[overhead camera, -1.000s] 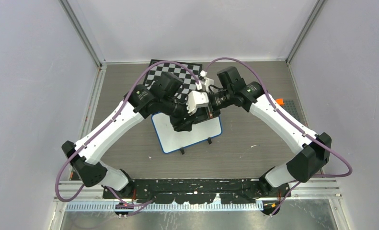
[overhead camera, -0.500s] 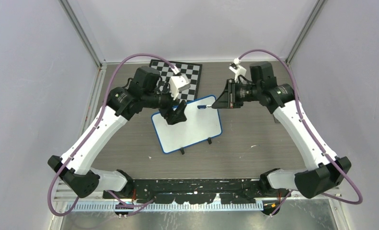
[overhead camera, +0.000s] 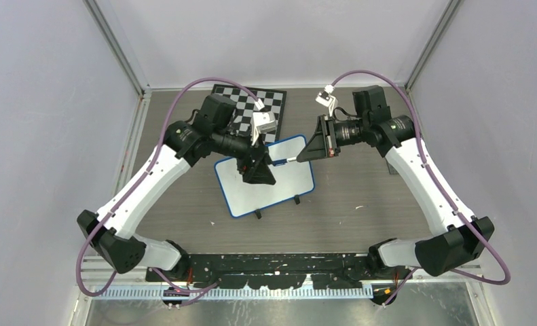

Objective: Write a sentence on the whiteboard
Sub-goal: Open the whiteboard marker at the center of the board, then place the pen cap at the center of the board.

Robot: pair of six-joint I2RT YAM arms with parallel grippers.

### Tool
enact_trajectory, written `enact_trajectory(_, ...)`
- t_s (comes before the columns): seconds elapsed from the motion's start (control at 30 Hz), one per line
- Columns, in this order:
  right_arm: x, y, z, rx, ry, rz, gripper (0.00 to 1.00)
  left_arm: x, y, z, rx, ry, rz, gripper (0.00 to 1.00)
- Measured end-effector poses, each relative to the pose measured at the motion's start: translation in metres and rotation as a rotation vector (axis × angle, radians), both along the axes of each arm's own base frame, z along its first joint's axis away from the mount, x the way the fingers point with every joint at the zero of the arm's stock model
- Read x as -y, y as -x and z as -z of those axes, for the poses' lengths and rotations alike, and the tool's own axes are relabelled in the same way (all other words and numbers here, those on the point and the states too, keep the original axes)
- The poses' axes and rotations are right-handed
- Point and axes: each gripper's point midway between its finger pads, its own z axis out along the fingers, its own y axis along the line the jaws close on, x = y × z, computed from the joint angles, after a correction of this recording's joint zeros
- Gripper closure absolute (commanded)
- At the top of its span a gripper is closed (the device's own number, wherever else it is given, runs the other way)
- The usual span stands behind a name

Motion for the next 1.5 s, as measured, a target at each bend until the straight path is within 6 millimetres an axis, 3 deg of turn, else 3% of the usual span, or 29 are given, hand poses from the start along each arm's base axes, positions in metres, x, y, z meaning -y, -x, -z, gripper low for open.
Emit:
enact_trajectory(0.23, -0.007, 0.025, -0.012, 0.066, -0.039, -0.099, 1.0, 0.011, -0.002, -0.002, -0.043, 0.036, 0.011, 0.53)
enact_trajectory(0.3, -0.007, 0.031, -0.016, 0.082, -0.05, -0.118, 1.0, 0.013, 0.0, -0.005, -0.054, 0.051, 0.019, 0.65)
enact_trajectory(0.43, -0.006, 0.032, -0.017, 0.1, -0.052, -0.123, 1.0, 0.016, 0.009, -0.011, -0.072, 0.081, 0.062, 0.99)
enact_trajectory(0.67, -0.003, 0.03, -0.016, 0.088, -0.039, -0.116, 1.0, 0.016, 0.013, -0.006, -0.088, 0.103, 0.095, 1.0)
enact_trajectory(0.8, 0.0, 0.019, -0.017, 0.09, -0.036, -0.096, 1.0, 0.008, 0.002, -0.004, -0.056, 0.129, 0.06, 1.0)
enact_trajectory(0.93, 0.019, 0.004, -0.028, 0.146, -0.019, -0.029, 1.0, -0.035, -0.019, 0.019, -0.085, 0.063, -0.101, 1.0)
enact_trajectory(1.1, 0.03, 0.003, -0.037, 0.233, 0.016, -0.021, 1.0, -0.087, -0.047, 0.023, -0.056, 0.021, -0.285, 1.0)
enact_trajectory(1.27, 0.041, 0.002, -0.031, 0.272, 0.057, 0.021, 1.0, -0.163, -0.082, 0.033, 0.029, -0.053, -0.572, 1.0)
enact_trajectory(1.37, 0.048, 0.004, -0.032, 0.286, 0.058, 0.061, 1.0, -0.211, -0.095, 0.056, 0.043, -0.151, -0.738, 1.0)
enact_trajectory(1.5, 0.053, -0.005, -0.035, 0.286, 0.04, 0.115, 1.0, -0.263, -0.104, 0.11, -0.017, -0.323, -0.866, 1.0)
